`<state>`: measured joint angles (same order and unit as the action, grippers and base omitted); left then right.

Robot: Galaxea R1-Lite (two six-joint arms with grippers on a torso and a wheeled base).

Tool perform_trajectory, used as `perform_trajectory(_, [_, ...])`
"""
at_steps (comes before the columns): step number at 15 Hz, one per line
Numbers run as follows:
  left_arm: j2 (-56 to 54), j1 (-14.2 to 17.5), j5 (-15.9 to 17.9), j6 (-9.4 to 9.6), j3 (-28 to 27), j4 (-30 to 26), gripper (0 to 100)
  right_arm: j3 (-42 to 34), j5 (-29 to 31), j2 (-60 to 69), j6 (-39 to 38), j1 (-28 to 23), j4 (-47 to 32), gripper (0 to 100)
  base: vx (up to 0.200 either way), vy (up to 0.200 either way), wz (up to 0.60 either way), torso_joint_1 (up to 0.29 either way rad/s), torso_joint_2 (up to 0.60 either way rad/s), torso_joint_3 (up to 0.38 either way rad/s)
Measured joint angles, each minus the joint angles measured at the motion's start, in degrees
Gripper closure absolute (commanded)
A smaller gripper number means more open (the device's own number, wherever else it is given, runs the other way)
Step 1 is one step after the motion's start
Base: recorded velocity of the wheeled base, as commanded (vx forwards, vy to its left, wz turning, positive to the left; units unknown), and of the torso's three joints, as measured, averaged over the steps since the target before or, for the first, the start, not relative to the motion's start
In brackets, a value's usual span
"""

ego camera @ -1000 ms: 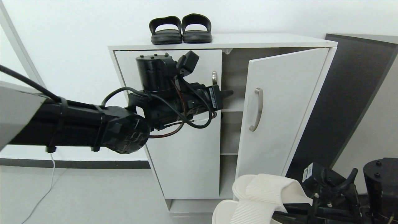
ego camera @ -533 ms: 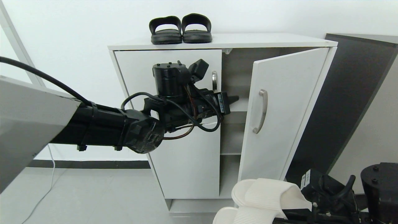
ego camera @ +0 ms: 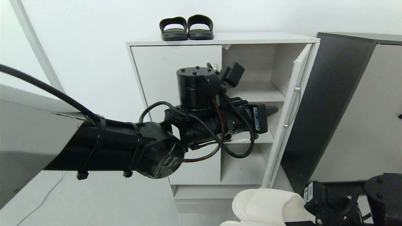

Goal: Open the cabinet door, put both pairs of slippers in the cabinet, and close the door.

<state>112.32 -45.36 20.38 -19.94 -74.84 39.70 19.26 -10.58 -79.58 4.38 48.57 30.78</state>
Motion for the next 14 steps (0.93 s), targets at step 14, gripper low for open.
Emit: perform_trajectory(14, [-37.13, 21.05, -9.91, 1.83, 18.48, -20.75, 100, 11.14, 16.08, -7.08, -13.51, -3.51, 2.08, 100, -0.014, 0.0, 0.0, 0.0, 0.0, 0.001])
